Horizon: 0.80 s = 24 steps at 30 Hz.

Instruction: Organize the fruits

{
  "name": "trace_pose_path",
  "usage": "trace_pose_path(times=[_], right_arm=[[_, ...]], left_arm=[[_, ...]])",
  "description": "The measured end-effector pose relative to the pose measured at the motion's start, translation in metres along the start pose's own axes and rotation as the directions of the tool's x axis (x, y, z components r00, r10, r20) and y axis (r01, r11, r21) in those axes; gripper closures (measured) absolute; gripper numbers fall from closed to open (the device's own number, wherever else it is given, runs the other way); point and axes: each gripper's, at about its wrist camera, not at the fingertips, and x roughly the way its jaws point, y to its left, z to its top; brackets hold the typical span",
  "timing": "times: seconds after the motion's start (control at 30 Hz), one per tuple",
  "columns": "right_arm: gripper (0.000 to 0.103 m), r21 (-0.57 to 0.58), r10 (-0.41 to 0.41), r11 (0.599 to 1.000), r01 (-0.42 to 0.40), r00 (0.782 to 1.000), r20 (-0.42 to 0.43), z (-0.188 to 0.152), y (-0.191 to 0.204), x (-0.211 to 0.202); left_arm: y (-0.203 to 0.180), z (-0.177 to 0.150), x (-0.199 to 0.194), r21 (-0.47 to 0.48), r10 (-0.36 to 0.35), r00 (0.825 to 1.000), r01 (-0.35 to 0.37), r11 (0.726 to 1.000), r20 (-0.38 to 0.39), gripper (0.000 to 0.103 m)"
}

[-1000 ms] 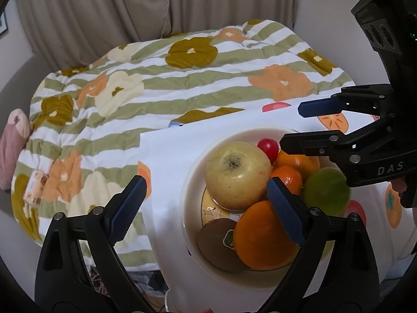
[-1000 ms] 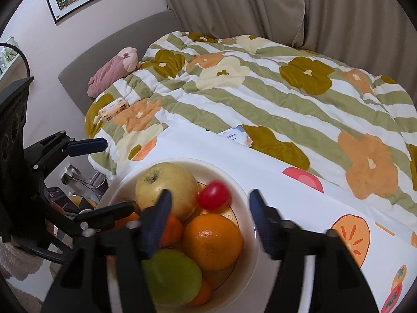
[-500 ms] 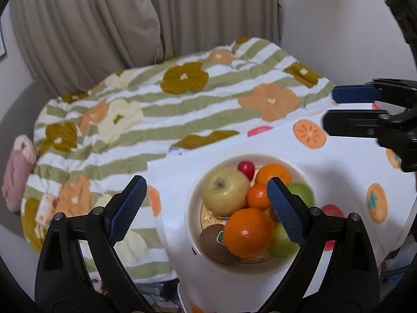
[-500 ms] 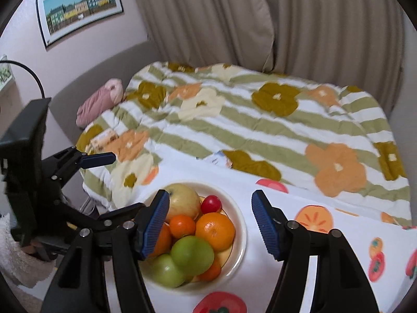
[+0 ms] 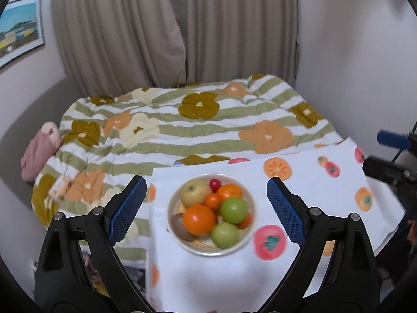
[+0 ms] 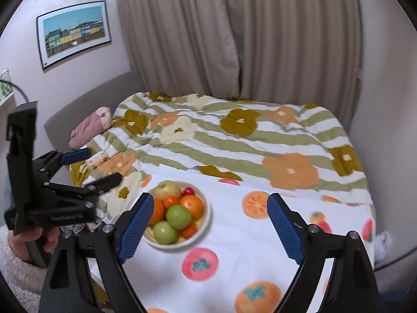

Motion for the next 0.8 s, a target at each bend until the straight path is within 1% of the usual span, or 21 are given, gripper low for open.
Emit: trace_pose_path(times=[0.03, 0.07, 0.1, 0.27, 0.4, 0.47, 0.53, 0.63, 0.8], right_arm=[[0.012, 0.002, -0.021, 1.0, 0.021, 1.0, 0.0, -0.003, -0.003, -0.004], [0.004, 0.007, -0.05, 0.999, 0.05, 0.999, 0.0, -0.008, -0.006, -0.012], [0.0, 0.015, -0.076, 0.997, 0.076, 0.997, -0.002, -0.013, -0.01, -0.019], [0.0, 0.078, -0.133, 0.988, 0.135, 0.991, -0.024, -0.035, -0.025, -0.042], [0.0, 0.093, -0.184, 0.978, 0.186, 0.982, -0.032, -0.047, -0.032, -0.052], [0.0, 0.109, -0.181, 0.977, 0.184, 0.983, -0.037, -0.053, -0.035, -0.055], [0.0, 0.13, -0.183, 0.974, 0.187, 0.982, -0.041, -0.057, -0.037, -0.057], [0.0, 0.14, -0.201, 0.969, 0.205, 0.979, -0.047, -0.062, -0.038, -0.06], [0.0, 0.144, -0.201, 0.968, 0.205, 0.979, -0.043, -0.064, -0.038, -0.06]], left_arm=[[-0.004, -0.002, -0.006, -0.014, 0.003, 1.0, -0.003, 1.0, 0.007, 0.0], [-0.01, -0.005, -0.013, -0.029, 0.008, 1.0, -0.007, 1.0, 0.018, 0.0], [-0.014, -0.008, -0.019, -0.037, 0.011, 1.0, -0.01, 0.999, 0.026, 0.0], [-0.036, -0.026, -0.036, -0.032, 0.041, 0.999, -0.04, 0.999, 0.032, 0.0], [-0.046, -0.038, -0.046, -0.042, 0.05, 0.998, -0.049, 0.998, 0.03, 0.0], [-0.05, -0.041, -0.05, -0.037, 0.048, 0.998, -0.047, 0.998, 0.031, 0.0], [-0.053, -0.043, -0.053, -0.034, 0.061, 0.997, -0.06, 0.998, 0.036, 0.0], [-0.055, -0.044, -0.056, -0.037, 0.074, 0.997, -0.072, 0.997, 0.036, 0.0], [-0.059, -0.045, -0.059, -0.044, 0.064, 0.997, -0.063, 0.997, 0.042, 0.0]])
